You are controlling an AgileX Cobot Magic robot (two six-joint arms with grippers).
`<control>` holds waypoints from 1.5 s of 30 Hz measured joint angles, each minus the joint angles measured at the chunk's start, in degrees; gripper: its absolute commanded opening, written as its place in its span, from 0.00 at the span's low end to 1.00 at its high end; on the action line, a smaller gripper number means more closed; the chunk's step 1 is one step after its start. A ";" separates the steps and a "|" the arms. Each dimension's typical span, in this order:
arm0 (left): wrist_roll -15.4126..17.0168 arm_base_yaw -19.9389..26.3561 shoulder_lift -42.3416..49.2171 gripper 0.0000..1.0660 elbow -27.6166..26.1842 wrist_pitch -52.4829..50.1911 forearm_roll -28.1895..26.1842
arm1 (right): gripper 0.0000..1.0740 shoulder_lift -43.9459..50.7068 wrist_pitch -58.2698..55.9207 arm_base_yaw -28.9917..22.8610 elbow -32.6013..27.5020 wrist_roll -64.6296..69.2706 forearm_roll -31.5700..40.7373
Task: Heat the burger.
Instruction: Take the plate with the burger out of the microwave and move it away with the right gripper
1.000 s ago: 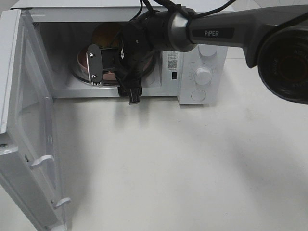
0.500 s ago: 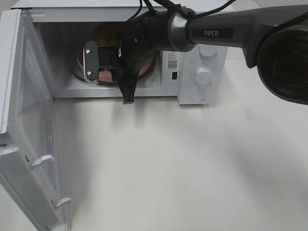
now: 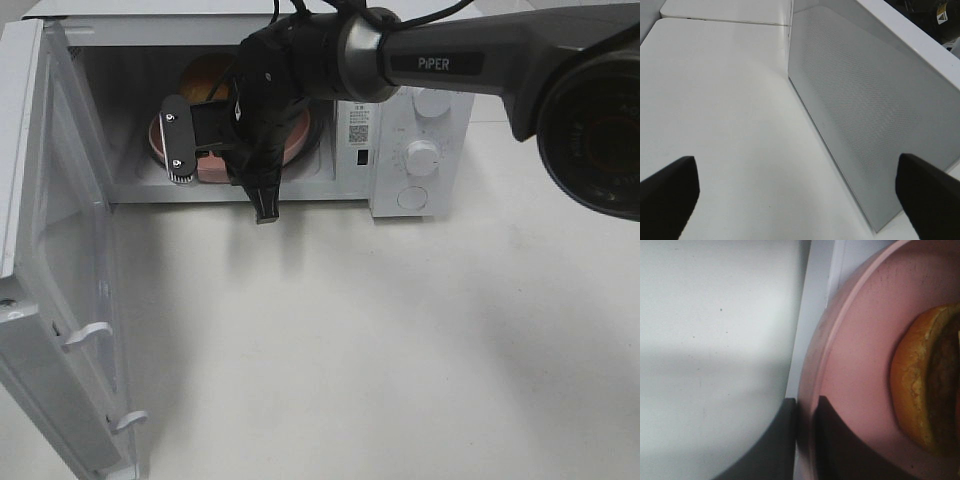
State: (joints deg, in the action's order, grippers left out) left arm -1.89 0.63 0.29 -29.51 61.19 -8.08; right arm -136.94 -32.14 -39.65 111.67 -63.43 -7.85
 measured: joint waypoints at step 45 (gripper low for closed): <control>0.00 0.00 0.00 0.94 0.00 0.00 0.00 | 0.00 26.47 22.63 -4.41 -43.95 -0.29 -5.61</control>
State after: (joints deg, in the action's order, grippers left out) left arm -1.89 0.63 0.29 -29.51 61.19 -8.08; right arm -110.47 -9.51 -44.06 67.72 -63.71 -13.46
